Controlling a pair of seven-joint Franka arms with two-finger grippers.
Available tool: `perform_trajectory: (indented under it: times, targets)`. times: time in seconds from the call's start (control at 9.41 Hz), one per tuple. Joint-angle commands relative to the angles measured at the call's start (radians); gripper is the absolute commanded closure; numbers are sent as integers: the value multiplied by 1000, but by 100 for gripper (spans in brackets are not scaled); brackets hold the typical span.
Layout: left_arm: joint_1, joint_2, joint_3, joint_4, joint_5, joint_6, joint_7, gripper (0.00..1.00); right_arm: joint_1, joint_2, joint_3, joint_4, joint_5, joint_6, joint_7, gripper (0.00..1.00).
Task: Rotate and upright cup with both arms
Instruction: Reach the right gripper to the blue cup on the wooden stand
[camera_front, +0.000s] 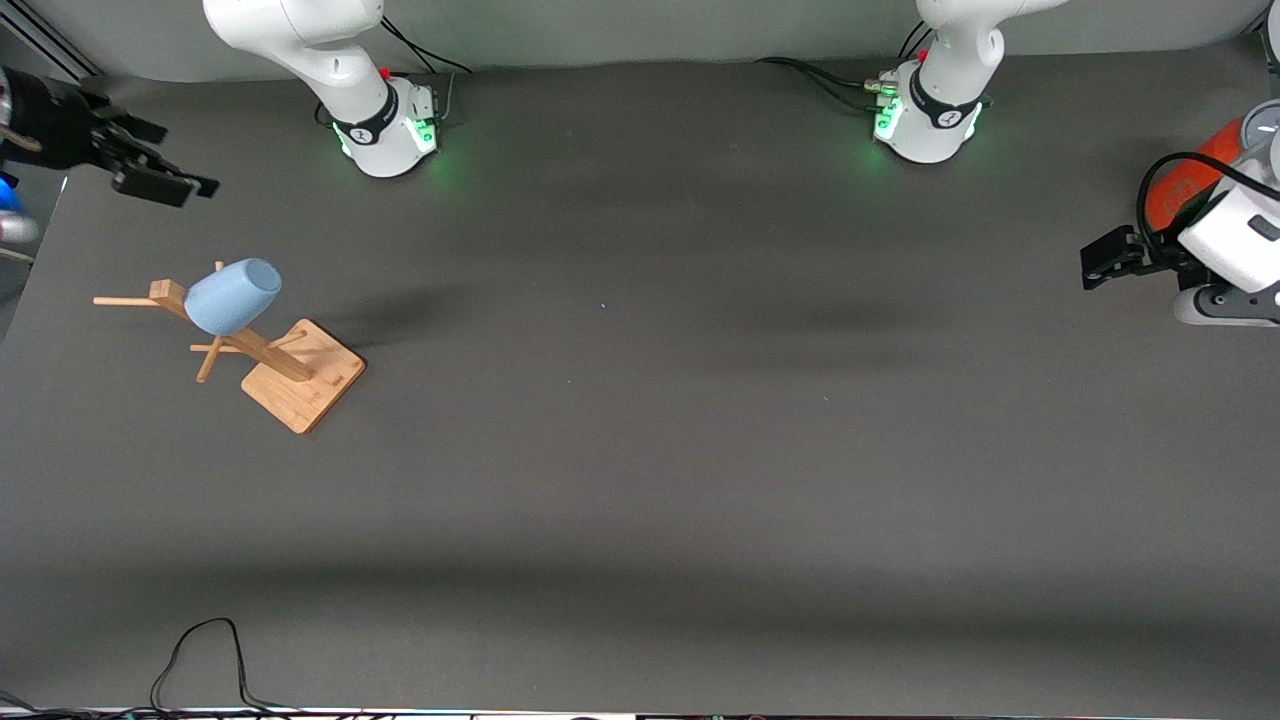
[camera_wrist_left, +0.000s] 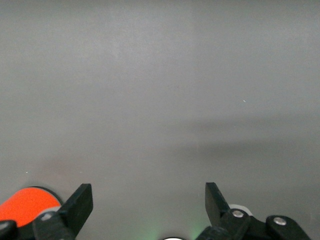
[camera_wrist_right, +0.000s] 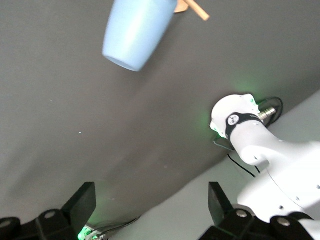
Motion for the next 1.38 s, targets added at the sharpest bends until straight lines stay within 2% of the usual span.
perform_trajectory:
  times: [0.0, 0.21, 0.32, 0.42, 0.74, 0.96, 1.27]
  targets:
    - [-10, -4, -1, -2, 10, -17, -20, 0, -4, 32, -23, -39, 25, 19, 11, 0]
    - [-12, -4, -1, -2, 10, -16, -20, 0, -3, 37, -49, -160, 24, 143, -31, 0]
    - [-15, -3, -1, -4, 10, -16, -20, 0, -4, 62, -52, -179, 22, 188, -32, 0]
    - [-15, -3, -1, -4, 10, -16, -20, 0, -4, 99, -52, -176, 24, 205, -31, 0]
    - [-16, -1, -1, -5, 10, -16, -20, 0, -4, 124, -54, -217, 27, 280, -26, 0]
    - [-16, -1, -1, -5, 10, -16, -20, 0, -4, 159, -56, -216, 59, 305, -26, 0]
    - [-13, -3, -1, -10, 11, -19, -20, 0, -4, 211, -60, -220, 61, 341, -32, 0]
